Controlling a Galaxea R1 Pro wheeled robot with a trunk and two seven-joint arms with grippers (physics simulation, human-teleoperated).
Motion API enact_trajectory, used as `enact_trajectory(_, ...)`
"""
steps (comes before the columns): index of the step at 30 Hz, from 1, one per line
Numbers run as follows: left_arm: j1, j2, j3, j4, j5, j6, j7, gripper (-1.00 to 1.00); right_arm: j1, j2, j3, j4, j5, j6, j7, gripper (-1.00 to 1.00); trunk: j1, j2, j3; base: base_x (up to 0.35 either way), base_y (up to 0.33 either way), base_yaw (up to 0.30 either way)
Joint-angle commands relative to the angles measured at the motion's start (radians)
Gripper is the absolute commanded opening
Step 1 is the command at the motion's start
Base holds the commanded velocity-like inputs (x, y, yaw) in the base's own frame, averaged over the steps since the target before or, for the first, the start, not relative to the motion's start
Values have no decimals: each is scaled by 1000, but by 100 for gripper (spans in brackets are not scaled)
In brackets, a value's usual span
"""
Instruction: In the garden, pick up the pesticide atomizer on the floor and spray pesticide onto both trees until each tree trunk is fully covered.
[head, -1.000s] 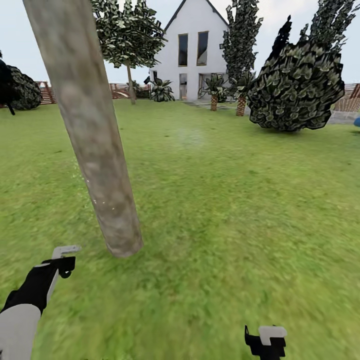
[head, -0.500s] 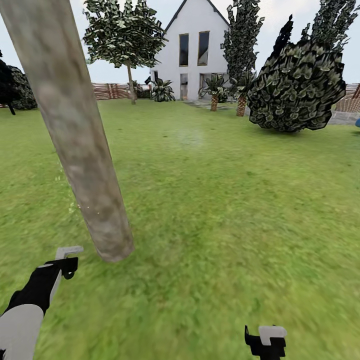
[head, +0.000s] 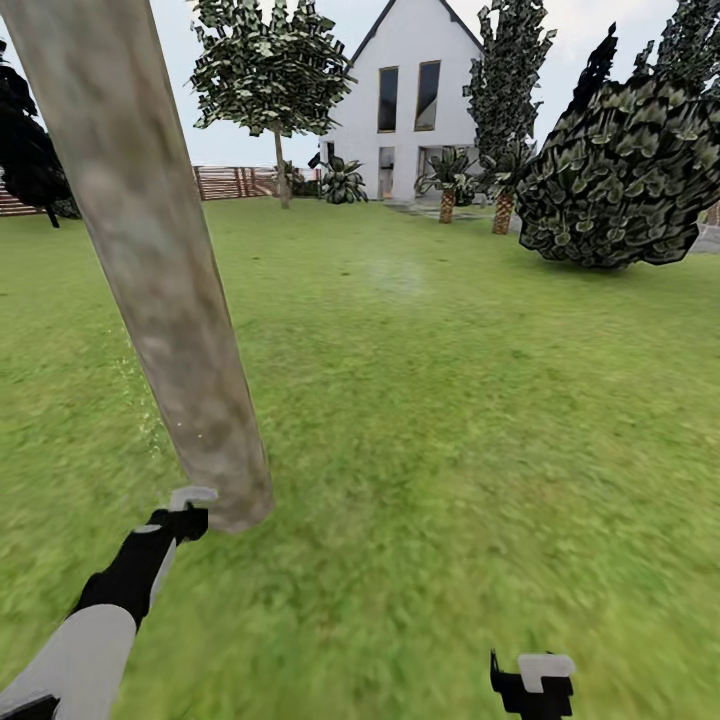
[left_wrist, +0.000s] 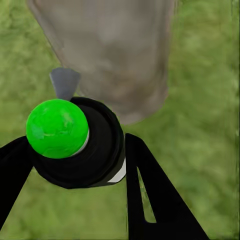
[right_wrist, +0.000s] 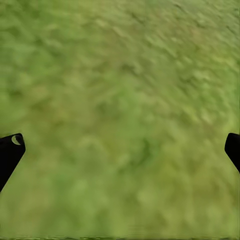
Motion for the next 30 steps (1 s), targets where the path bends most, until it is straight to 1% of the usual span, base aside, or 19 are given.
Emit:
enact_trajectory(1, -4, 3, -28, 30, -2, -8, -2, -100, 6, 0, 0, 0, 0, 0, 0, 100, 0, 0, 0, 0, 0, 1)
enact_trajectory(2, -8, 24, -40, 80, -2, -15, -16, -100, 8, 0, 0, -1, 0, 0, 0, 100, 0, 0, 0, 0, 0, 0)
enact_trajectory(3, -10, 74, -41, 105, -1, -19, -39, -100, 9, 0, 0, -1, 0, 0, 0, 100, 0, 0, 0, 0, 0, 0)
enact_trajectory(4, -11, 111, -40, 113, 1, -20, -64, -100, 10, 0, 0, -2, 0, 0, 0, 100, 0, 0, 0, 0, 0, 0)
enact_trajectory(5, -11, 138, -38, 118, 2, -20, -89, -100, 10, 0, 0, -2, 0, 0, 0, 100, 0, 0, 0, 0, 0, 0)
enact_trajectory(6, -8, 159, -37, 120, 3, -22, -107, -100, 10, 0, -1, -2, 0, 0, 0, 100, 0, 0, 0, 0, 0, 0)
enact_trajectory(7, -6, 165, -39, 121, 3, -27, -113, -100, 10, 0, 0, -2, 0, 1, 0, 100, 0, 0, 0, 0, 0, 0)
enact_trajectory(9, -3, 160, -41, 122, 2, -102, -119, -100, 10, 1, 0, -2, 0, 1, 0, 100, 0, 0, 0, 0, 0, 0)
enact_trajectory(10, -2, 156, -43, 120, 3, -117, -120, -100, 10, 1, 0, -2, 0, 1, 0, 100, 0, 0, 0, 0, 0, 0)
enact_trajectory(12, -10, 146, -43, 108, 3, -124, -122, -100, 10, 1, 0, -2, -1, 1, -1, 100, 0, 0, 0, 0, 0, 0)
enact_trajectory(13, -14, 147, -38, 87, 3, -125, -170, -100, 10, 1, 0, -2, -1, 1, -1, 100, 0, 0, 0, 0, 0, 83)
enact_trajectory(14, -14, 150, -28, 63, 4, -125, -194, -100, 10, 1, -1, -2, -1, 1, -1, 100, 0, 0, 0, 0, 0, 170)
enact_trajectory(15, -13, 151, -9, 36, 9, -123, -210, -100, 10, 1, -1, -2, -1, 1, -1, 100, 0, 0, 0, 0, 0, 222)
enact_trajectory(17, -13, 152, 14, -7, 16, -114, -223, -100, 10, 1, -1, -2, -1, 1, -1, 100, 0, 0, 0, 0, 0, 255)
enact_trajectory(20, -8, 148, 20, -101, 23, -42, -229, -100, 10, 1, -1, -2, -1, 1, -1, 100, 0, 0, 0, 0, 0, 273)
enact_trajectory(24, -2, 146, 16, -155, 22, -10, -227, -100, 10, 2, 0, -2, -1, 1, -1, 100, 0, 0, 0, 0, -57, 273)
enact_trajectory(26, -2, 145, 14, -189, 22, 44, -226, -100, 10, 2, -1, -3, -1, 0, -3, 100, 0, 0, 0, 0, -227, 124)
enact_trajectory(28, -4, 141, 12, -253, 20, 108, -224, -100, 10, 1, -1, -3, -1, 0, -4, 100, 0, 0, 0, 0, -259, 27)
enact_trajectory(30, -10, 139, 10, -282, 17, 148, -224, -100, 10, 1, -2, -3, -1, 0, -4, 100, 0, 0, 0, -34, -267, 2)
